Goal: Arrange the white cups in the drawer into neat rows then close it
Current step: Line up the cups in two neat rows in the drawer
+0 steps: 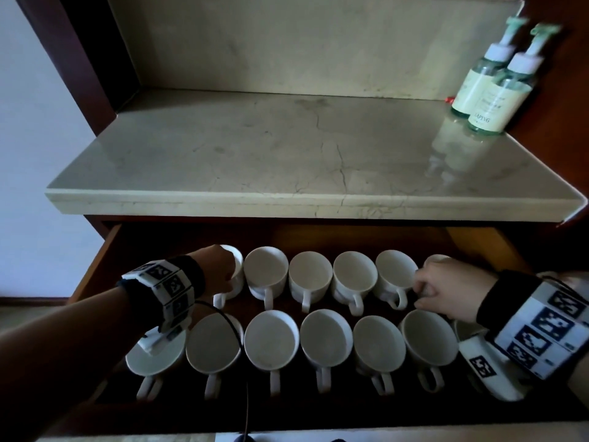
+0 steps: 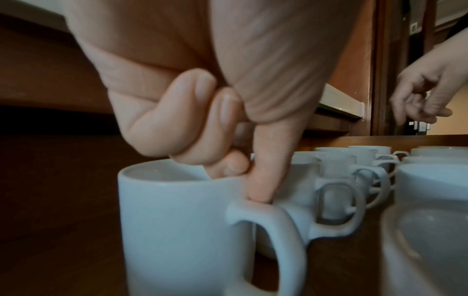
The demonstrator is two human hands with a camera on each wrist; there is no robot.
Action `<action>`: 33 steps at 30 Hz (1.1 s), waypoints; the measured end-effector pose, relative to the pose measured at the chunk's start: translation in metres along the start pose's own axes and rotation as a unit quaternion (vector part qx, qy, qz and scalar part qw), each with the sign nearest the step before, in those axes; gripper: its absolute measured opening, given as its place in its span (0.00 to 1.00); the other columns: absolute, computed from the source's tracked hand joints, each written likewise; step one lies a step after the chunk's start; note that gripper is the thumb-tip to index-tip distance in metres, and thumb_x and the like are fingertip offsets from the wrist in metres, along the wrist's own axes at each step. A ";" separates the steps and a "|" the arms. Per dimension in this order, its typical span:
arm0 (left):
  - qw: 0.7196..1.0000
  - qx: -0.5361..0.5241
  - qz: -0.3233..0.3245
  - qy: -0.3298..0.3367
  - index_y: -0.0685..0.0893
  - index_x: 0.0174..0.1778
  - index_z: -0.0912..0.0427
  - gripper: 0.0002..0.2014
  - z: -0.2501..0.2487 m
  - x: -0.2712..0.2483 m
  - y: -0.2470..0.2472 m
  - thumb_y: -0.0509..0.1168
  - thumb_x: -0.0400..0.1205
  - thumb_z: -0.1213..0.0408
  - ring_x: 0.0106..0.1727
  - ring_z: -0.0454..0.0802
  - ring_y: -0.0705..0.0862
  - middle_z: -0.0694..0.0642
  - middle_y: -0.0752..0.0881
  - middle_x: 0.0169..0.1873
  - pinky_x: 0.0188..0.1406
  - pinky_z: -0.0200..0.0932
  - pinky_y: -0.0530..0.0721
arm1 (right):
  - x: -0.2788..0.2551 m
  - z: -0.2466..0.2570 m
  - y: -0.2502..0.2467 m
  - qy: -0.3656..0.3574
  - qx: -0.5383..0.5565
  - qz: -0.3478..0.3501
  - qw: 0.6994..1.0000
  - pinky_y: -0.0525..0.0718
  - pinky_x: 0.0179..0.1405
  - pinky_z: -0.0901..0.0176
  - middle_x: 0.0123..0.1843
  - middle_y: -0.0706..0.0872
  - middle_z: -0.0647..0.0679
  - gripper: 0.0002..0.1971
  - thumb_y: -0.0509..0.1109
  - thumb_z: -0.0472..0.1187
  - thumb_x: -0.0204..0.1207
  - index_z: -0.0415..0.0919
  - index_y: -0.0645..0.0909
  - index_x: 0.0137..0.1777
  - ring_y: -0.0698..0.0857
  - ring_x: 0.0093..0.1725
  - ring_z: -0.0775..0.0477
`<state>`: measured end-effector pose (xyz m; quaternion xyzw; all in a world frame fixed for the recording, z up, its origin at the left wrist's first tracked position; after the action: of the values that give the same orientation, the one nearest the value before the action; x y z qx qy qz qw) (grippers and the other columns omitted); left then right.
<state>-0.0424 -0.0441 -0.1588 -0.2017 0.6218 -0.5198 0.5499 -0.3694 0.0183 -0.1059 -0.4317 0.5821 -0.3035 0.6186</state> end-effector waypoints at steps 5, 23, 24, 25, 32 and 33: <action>0.999 -0.030 -0.012 0.003 0.80 0.37 0.55 0.10 0.001 -0.003 -0.002 0.62 0.80 0.56 0.56 0.52 0.85 0.53 0.86 0.43 0.51 0.40 0.79 | -0.019 -0.029 -0.011 0.022 -0.005 0.005 1.000 0.72 0.31 0.71 0.26 0.77 0.56 0.11 0.70 0.52 0.76 0.54 0.73 0.36 0.73 0.28 0.65; 0.944 -0.069 -0.106 0.305 0.87 0.47 0.57 0.19 -0.219 -0.034 -0.108 0.60 0.82 0.45 0.47 0.47 0.85 0.52 0.87 0.40 0.40 0.39 0.76 | -0.116 -0.087 0.029 0.011 0.114 0.028 0.993 0.74 0.36 0.73 0.33 0.82 0.59 0.26 0.54 0.75 0.68 0.55 0.80 0.38 0.81 0.36 0.66; 0.942 -0.074 -0.096 0.312 0.86 0.47 0.55 0.18 -0.228 -0.035 -0.106 0.60 0.82 0.44 0.48 0.48 0.86 0.52 0.88 0.43 0.44 0.41 0.78 | -0.119 -0.084 0.033 -0.007 0.126 0.020 0.992 0.74 0.37 0.73 0.33 0.83 0.59 0.34 0.47 0.82 0.60 0.55 0.80 0.38 0.82 0.38 0.64; 0.941 -0.081 -0.088 0.316 0.86 0.48 0.54 0.18 -0.237 -0.035 -0.104 0.61 0.82 0.44 0.49 0.48 0.86 0.51 0.88 0.44 0.47 0.42 0.80 | -0.121 -0.083 0.039 -0.026 0.133 0.017 0.991 0.74 0.37 0.72 0.35 0.84 0.58 0.42 0.41 0.86 0.53 0.54 0.81 0.38 0.83 0.39 0.63; 0.956 -0.089 -0.051 0.275 0.86 0.52 0.50 0.18 -0.265 -0.046 -0.094 0.62 0.80 0.41 0.52 0.46 0.86 0.50 0.88 0.49 0.43 0.33 0.72 | -0.116 -0.042 0.075 -0.145 0.096 -0.027 0.984 0.74 0.44 0.56 0.49 0.83 0.52 0.35 0.50 0.77 0.62 0.45 0.77 0.44 0.82 0.50 0.52; 0.960 -0.083 -0.048 0.263 0.85 0.53 0.50 0.19 -0.262 -0.050 -0.093 0.61 0.80 0.40 0.52 0.46 0.85 0.50 0.88 0.49 0.42 0.33 0.70 | -0.114 -0.033 0.076 -0.157 0.087 -0.040 0.983 0.71 0.44 0.57 0.51 0.81 0.52 0.36 0.46 0.77 0.61 0.46 0.76 0.45 0.81 0.53 0.51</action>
<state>-0.2907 0.0736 -0.0926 -0.1328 0.7748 -0.5270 0.3229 -0.4267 0.1462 -0.1199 -0.4418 0.4314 -0.3061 0.7245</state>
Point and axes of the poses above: each hand's wrist, its own x-axis towards the middle knuckle, its own y-axis out of the palm, z = x × y, the point moved 6 cm from there along x, towards the middle knuckle
